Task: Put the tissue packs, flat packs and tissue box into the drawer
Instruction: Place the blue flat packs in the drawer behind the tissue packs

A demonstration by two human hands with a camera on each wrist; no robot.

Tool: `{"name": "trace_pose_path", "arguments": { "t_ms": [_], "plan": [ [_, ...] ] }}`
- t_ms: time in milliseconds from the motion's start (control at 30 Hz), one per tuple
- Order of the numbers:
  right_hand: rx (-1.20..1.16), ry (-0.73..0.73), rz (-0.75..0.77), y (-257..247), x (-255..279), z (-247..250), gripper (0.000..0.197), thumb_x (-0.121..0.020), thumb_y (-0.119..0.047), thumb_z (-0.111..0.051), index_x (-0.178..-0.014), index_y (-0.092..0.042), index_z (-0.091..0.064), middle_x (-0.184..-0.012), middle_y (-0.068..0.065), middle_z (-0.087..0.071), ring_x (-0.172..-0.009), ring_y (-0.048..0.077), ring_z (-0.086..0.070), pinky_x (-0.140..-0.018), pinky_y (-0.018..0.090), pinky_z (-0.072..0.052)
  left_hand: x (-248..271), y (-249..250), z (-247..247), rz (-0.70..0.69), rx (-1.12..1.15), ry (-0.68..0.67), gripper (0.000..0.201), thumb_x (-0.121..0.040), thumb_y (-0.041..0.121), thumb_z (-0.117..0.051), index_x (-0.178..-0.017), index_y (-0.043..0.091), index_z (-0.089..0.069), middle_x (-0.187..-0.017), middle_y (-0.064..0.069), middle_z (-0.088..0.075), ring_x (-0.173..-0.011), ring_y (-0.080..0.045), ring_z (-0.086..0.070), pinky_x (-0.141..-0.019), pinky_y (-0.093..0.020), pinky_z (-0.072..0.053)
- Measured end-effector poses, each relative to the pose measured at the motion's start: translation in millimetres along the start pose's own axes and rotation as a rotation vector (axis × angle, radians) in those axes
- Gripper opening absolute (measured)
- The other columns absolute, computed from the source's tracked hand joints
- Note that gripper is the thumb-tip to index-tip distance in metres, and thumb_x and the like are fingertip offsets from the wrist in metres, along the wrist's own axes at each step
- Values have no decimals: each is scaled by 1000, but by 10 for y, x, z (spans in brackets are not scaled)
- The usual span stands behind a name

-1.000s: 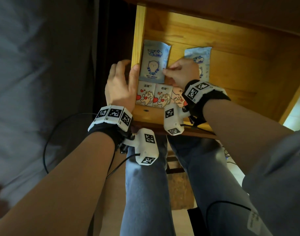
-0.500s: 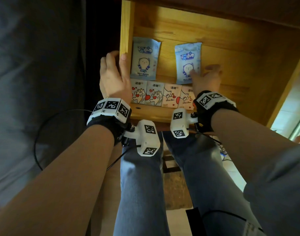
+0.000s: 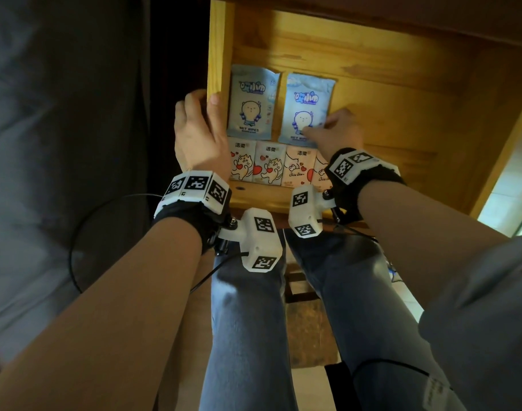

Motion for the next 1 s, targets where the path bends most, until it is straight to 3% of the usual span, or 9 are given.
{"name": "trace_pose_path", "arguments": {
  "t_ms": [100, 267, 400, 567, 700, 767, 833, 900, 1000],
  "plan": [
    [57, -42, 2, -61, -23, -108, 41, -77, -33, -71, -105, -7, -55, -92, -1, -55, -74, 9, -51, -49, 16, -33, -3, 4, -1, -4, -3, -3, 38, -98, 34, -33, -120, 9, -50, -118, -13, -55, -101, -23, -55, -72, -20, -31],
    [133, -87, -4, -104, -50, -215, 43, -75, -39, -71, -100, -5, -60, -88, 4, -60, -76, 16, -56, -47, 19, -33, 7, 14, 5, -12, -2, -4, 38, -99, 34, -32, -120, 9, -51, -118, -13, -55, -101, -22, -55, -73, -19, -31],
    [134, -78, 5, -116, -14, -160, 47, -72, -40, -74, -103, -8, -60, -98, 5, -68, -85, 18, -66, -48, 19, -40, 9, 24, 9, -11, -19, -31, 38, -99, 35, -33, -121, 10, -50, -119, -12, -55, -102, -20, -54, -73, -20, -31],
    [74, -55, 15, -108, 158, 51, 49, -80, -33, -68, -119, -9, -51, -108, 0, -57, -96, 13, -54, -72, 23, -45, 81, 163, 95, -34, -22, -14, 34, -96, 31, -41, -122, 11, -48, -119, -11, -53, -102, -21, -54, -72, -22, -33],
    [-65, -118, 64, -170, 339, 207, 37, -82, -28, -67, -113, -9, -58, -114, 7, -64, -99, 18, -61, -81, 26, -53, 172, 405, 185, -89, -53, 17, 36, -88, 22, -50, -120, 8, -48, -123, -14, -50, -108, -27, -52, -80, -34, -45],
    [-131, -174, 78, -190, 415, 279, 29, -83, -25, -66, -107, -9, -61, -110, 8, -67, -95, 20, -65, -84, 33, -56, 211, 553, 172, -93, -97, -3, 37, -86, 19, -50, -120, 4, -48, -127, -17, -47, -114, -31, -47, -88, -39, -42],
    [-169, -231, 94, -207, 467, 409, 24, -84, -21, -64, -104, -8, -62, -108, 9, -68, -92, 21, -66, -81, 32, -57, 250, 804, 73, -128, -87, -60, 33, -87, 16, -49, -117, 4, -52, -126, -18, -49, -114, -31, -47, -89, -35, -39],
    [-203, -275, 105, -199, 484, 565, 22, -85, -18, -63, -104, -7, -62, -107, 8, -67, -92, 21, -65, -70, 23, -54, 285, 1048, -108, -154, -23, -153, 24, -90, 16, -47, -109, 7, -59, -114, -16, -60, -104, -30, -57, -84, -29, -42],
    [-241, -335, 118, -130, 482, 865, 21, -85, -17, -63, -102, -5, -63, -105, 8, -67, -87, 20, -65, -62, 19, -49, 389, 1396, -428, -140, 44, -301, 19, -90, 23, -46, -94, 15, -63, -89, -8, -70, -80, -27, -68, -77, -39, -55]
  ]
}}
Point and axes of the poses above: each hand's wrist, its own x-axis away from the middle knuckle, its own z-axis out of the back of the hand, y = z × x, the point moved 10 cm from there along -x, towards the middle knuckle
